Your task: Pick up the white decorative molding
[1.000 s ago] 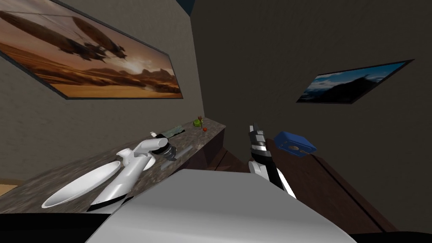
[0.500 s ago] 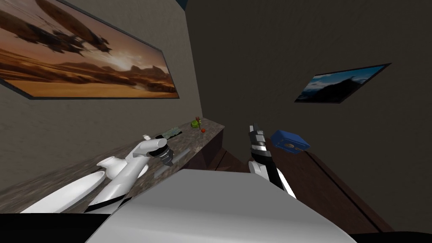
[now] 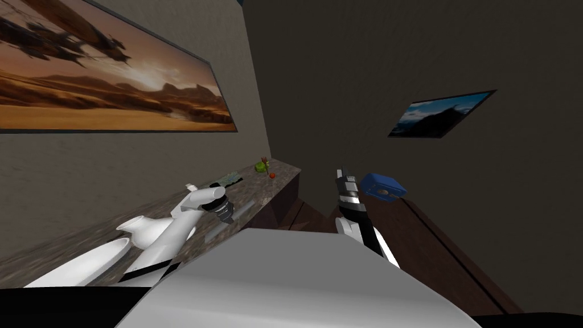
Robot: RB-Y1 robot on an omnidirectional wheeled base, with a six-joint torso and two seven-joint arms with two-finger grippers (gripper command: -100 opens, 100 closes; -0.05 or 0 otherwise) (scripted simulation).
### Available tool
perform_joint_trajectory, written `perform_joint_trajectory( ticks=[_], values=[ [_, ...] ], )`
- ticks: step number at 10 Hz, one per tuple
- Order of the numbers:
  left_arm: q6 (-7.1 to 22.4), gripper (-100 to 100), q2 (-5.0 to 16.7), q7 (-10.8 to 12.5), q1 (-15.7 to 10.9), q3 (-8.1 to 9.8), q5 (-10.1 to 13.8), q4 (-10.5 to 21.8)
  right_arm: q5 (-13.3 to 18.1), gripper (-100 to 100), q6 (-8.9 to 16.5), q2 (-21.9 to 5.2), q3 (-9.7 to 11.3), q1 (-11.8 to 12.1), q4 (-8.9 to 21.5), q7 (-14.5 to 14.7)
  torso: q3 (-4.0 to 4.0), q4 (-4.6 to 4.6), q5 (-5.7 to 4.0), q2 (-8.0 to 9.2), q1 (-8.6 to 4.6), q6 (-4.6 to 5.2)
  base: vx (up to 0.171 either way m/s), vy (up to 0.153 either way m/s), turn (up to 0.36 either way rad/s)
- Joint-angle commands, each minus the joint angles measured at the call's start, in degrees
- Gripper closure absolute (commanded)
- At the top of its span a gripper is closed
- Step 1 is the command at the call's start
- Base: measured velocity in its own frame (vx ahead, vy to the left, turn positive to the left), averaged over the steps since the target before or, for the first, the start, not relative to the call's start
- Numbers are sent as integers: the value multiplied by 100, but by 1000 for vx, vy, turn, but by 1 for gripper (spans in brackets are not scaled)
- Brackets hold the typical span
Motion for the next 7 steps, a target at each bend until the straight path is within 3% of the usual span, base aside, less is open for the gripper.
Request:
perform_joint_trajectory(
  ticks=[1,6,7],
  values=[
    [-118,-100,7,-32,-67,-2,-49,225,0,0,0,0,0,0,0,0,0,0,0,0,0,0,-73,-11,-102],
    [-424,-100,29,-109,-262,1,-187,855,0,0,0,0,0,0,0,0,-2,-1,0,-4,1,-2,-60,-5,-99],
    [-369,-100,24,-94,-228,5,-167,754,0,0,0,0,0,0,0,0,-2,0,0,-3,0,-1,-27,-2,-24]
  ],
)
